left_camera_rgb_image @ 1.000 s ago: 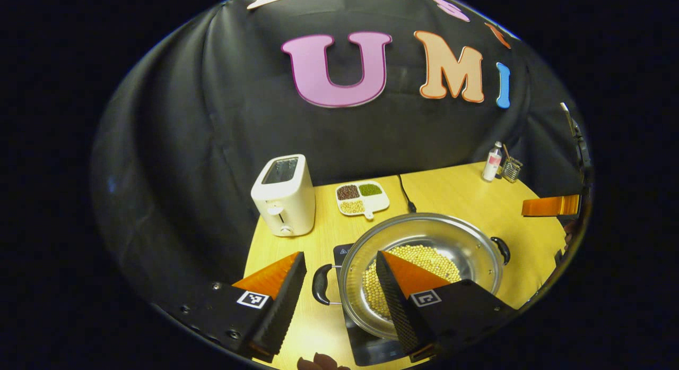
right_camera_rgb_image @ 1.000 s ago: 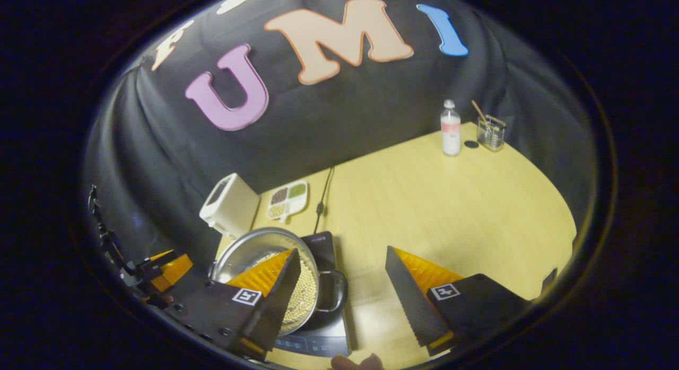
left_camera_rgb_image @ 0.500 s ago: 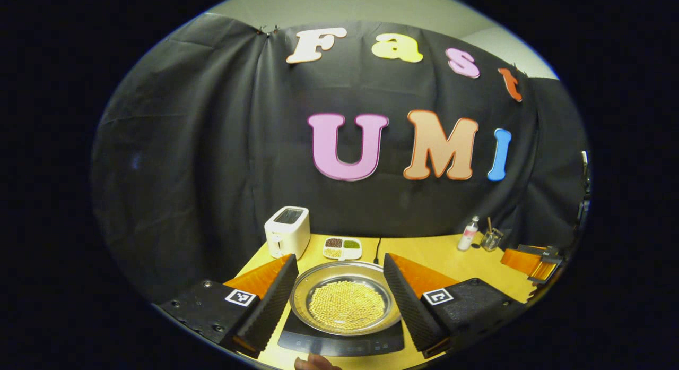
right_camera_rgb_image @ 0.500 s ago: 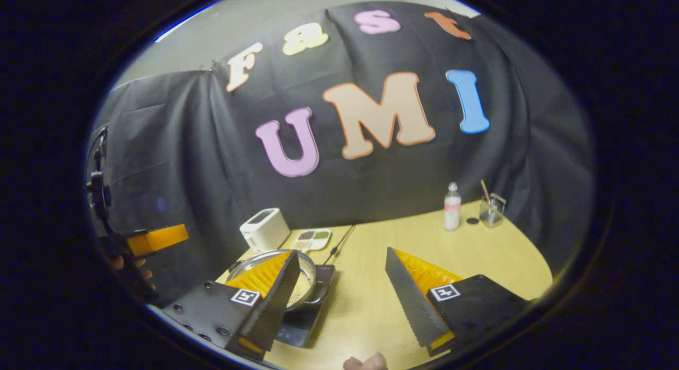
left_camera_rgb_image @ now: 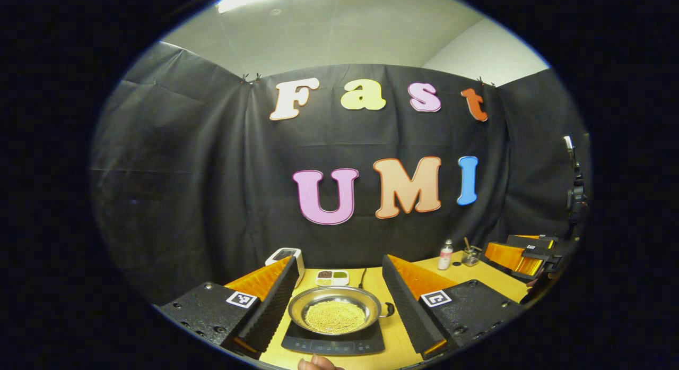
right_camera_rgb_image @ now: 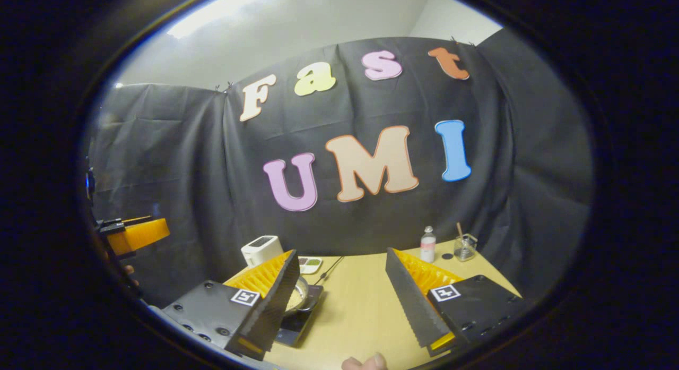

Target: First push the handle of the pot to place it horizontally, then grasp the pot with both hands and set it on the induction cooktop.

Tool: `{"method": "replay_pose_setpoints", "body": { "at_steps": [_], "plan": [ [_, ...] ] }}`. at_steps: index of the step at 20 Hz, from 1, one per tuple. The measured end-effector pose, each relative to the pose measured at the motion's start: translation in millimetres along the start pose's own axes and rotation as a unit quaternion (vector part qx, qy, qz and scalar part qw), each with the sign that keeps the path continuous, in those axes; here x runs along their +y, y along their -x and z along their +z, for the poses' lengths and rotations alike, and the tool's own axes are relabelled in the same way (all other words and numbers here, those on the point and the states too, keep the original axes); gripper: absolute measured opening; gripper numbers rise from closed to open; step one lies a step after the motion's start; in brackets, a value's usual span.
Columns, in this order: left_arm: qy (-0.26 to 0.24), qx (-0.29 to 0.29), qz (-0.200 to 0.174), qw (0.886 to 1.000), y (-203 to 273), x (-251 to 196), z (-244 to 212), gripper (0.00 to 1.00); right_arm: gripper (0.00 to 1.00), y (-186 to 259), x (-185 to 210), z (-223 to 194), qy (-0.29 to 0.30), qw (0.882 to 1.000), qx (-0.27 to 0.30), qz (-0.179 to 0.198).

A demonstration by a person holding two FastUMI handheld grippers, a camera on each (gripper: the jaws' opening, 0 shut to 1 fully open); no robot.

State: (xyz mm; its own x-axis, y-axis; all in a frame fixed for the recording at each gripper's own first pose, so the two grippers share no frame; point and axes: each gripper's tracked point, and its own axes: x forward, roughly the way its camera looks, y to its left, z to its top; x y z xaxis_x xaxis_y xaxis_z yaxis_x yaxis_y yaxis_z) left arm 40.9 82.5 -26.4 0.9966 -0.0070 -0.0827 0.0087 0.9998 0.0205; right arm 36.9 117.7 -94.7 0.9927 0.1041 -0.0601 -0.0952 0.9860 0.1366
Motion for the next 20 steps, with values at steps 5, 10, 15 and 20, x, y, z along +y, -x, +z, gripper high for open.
{"method": "replay_pose_setpoints", "body": {
  "at_steps": [5, 10, 15, 20],
  "plan": [
    [0.004, -0.036, -0.001, 0.999, 39, -9, 24, 0.96, 0.92, 67, -27, 30, 0.065, 0.995, -0.055, -0.05],
    [0.007, -0.05, 0.01, 0.999, 99, -16, 18, 0.95, 0.93, 102, -25, 23, 0.097, 0.993, -0.043, -0.055],
    [-0.008, -0.061, 0.026, 0.998, 95, -19, 37, 0.93, 0.93, 97, -21, 41, 0.092, 0.995, -0.036, -0.016],
    [0.002, -0.065, 0.011, 0.998, 89, -52, 46, 0.95, 0.97, 101, -56, 55, 0.075, 0.996, -0.043, -0.023]
  ]
}}
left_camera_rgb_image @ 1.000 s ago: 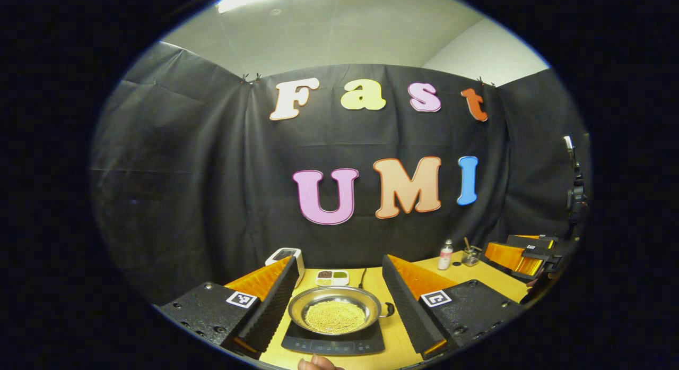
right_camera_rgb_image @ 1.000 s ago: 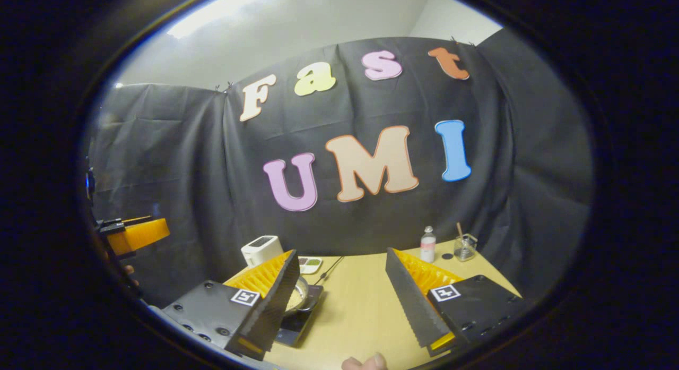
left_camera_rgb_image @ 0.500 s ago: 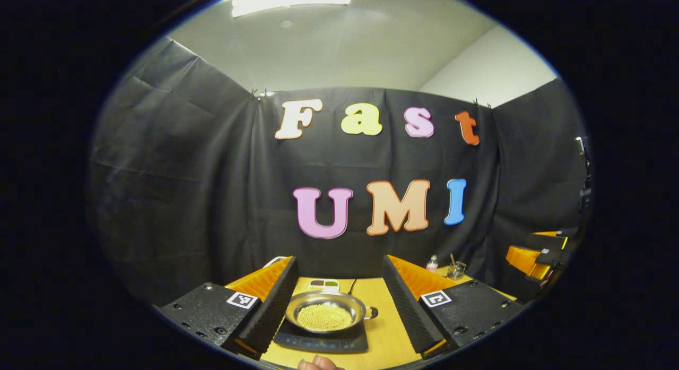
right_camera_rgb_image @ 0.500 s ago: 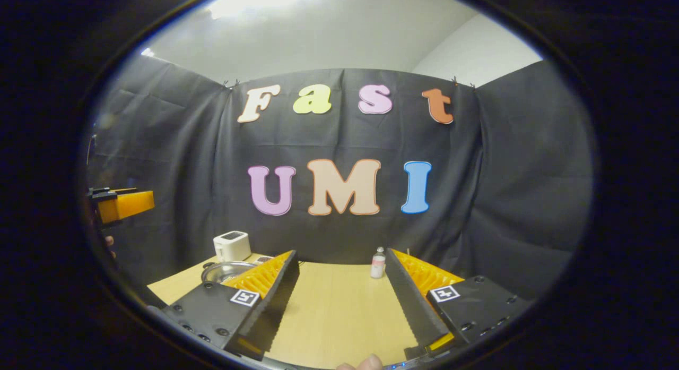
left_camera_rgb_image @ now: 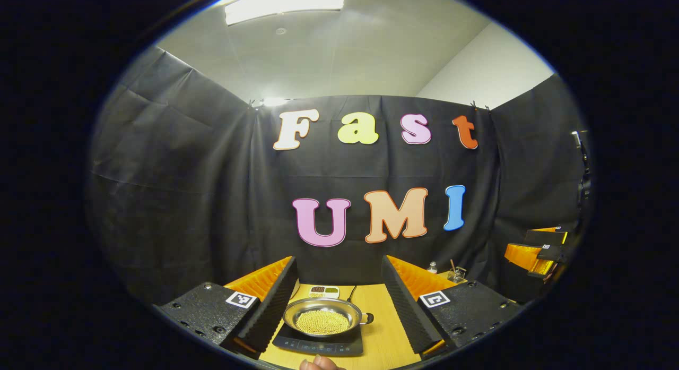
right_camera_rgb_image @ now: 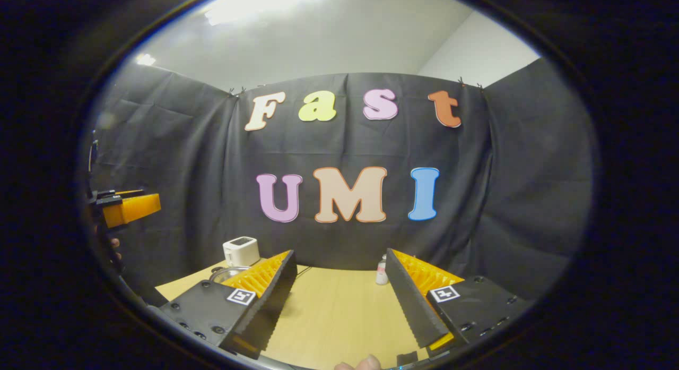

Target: First push the handle of the pot to place it horizontally, then grasp the pot with both hands and set it on the induction cooktop.

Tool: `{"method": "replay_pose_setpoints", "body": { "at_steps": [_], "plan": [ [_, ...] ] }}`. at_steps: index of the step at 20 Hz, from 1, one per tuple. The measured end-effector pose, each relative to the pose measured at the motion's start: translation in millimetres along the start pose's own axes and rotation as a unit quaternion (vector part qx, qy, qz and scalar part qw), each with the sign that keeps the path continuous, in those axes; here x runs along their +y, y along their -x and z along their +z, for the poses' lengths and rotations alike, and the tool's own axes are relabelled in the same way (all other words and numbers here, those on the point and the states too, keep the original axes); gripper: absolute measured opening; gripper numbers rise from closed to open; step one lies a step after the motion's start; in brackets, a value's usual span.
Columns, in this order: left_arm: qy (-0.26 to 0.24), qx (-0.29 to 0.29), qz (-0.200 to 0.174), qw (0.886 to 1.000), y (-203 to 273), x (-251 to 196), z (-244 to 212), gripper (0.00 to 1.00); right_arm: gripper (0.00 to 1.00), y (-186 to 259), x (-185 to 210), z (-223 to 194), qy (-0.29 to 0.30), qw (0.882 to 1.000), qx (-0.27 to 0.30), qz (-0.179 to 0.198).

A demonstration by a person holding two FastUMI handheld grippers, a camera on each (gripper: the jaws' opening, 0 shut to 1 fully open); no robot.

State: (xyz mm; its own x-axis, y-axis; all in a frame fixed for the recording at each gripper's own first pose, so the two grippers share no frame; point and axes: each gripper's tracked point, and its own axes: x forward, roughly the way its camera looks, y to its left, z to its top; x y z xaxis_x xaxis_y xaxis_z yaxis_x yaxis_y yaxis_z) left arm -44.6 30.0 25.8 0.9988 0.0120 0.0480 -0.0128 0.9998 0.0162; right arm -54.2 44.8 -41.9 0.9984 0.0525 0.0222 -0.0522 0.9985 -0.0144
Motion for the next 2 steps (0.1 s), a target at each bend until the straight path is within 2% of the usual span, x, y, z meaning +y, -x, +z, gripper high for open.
{"method": "replay_pose_setpoints", "body": {
  "at_steps": [2],
  "plan": [
    [-0.002, 0.0, -0.007, 1.0, -0.8, -12.1, 0.8, 0.93, 0.97, -0.9, -15.9, 0.0, -0.008, 1.0, 0.001, -0.007]
  ]
}}
